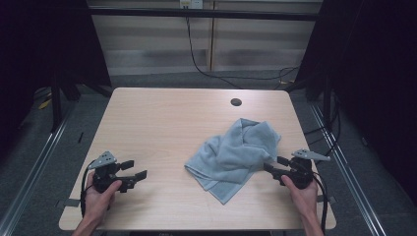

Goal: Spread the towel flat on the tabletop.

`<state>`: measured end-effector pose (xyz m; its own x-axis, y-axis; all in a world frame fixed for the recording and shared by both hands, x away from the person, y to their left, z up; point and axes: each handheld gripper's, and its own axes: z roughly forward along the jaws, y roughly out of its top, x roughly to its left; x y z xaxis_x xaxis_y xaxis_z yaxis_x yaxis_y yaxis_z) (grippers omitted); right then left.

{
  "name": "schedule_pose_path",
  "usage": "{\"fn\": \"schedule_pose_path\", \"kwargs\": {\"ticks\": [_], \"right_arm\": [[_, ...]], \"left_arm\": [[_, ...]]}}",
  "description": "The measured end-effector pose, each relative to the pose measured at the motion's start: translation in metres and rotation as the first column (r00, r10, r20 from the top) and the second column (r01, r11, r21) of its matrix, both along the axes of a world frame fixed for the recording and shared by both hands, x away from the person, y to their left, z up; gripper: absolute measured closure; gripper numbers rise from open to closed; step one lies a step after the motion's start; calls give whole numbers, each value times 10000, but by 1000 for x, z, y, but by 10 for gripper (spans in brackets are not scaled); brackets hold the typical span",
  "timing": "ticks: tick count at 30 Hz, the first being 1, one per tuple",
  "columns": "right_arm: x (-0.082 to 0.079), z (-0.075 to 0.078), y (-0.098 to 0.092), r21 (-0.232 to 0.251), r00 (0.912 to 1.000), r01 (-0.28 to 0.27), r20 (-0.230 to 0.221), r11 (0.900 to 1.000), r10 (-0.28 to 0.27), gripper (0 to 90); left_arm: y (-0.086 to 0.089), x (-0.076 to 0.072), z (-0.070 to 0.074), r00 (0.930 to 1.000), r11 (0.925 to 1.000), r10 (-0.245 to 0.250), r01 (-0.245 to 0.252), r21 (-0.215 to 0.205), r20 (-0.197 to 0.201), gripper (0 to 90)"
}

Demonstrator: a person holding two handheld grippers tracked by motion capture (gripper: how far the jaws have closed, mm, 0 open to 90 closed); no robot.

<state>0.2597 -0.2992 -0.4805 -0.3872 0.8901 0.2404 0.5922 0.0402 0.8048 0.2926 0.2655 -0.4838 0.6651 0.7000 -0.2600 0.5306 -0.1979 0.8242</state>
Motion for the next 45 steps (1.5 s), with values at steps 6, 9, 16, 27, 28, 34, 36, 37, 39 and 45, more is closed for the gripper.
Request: {"fn": "schedule_pose_path", "kwargs": {"ticks": [6, 9, 16, 27, 28, 34, 36, 37, 39, 45], "right_arm": [[-1, 6, 1, 171, 9996, -286, -38, 9994, 286, 257], [0, 11, 2, 300, 9985, -542, -65, 9981, 544, 224], [10, 31, 6, 56, 9955, -931, 170, 9956, 930, 168], [43, 38, 33, -423, 9843, -1759, -184, 9835, 1753, 160], [49, 38, 37, -615, 9824, -1854, -334, 9807, 1837, 148], [79, 32, 51, -924, 9763, -2094, -762, 9735, 2028, 141], [88, 20, 53, -1094, 9750, -2046, -1104, 9727, 1927, 138], [91, 14, 54, -1113, 9720, -2070, -1365, 9720, 1914, 132], [95, 1, 58, -1092, 9650, -2208, -1685, 9692, 2009, 121], [96, -16, 57, -714, 9521, -2381, -2139, 9686, 2183, 116]], "left_arm": [[1, 2, -1, 9999, 9999, 153, -153, -20, -58, 239], [1, 1, -1, 9999, 9999, 91, -90, 119, -75, 238], [-4, -2, 1, 9997, 9995, -243, 240, 216, 91, 239], [-8, -1, 1, 9992, 9983, -391, 386, 443, 111, 237], [-9, -1, 1, 9994, 9981, -337, 330, 516, 127, 237], [-10, -2, 2, 9992, 9979, -368, 358, 531, 177, 237], [-9, -1, 1, 9991, 9978, -399, 391, 541, 138, 237], [-9, -1, 1, 9991, 9979, -392, 386, 511, 126, 237], [-9, -1, 0, 9992, 9977, -397, 390, 557, 109, 237], [-8, -1, 1, 9994, 9981, -326, 319, 534, 118, 237]]}}
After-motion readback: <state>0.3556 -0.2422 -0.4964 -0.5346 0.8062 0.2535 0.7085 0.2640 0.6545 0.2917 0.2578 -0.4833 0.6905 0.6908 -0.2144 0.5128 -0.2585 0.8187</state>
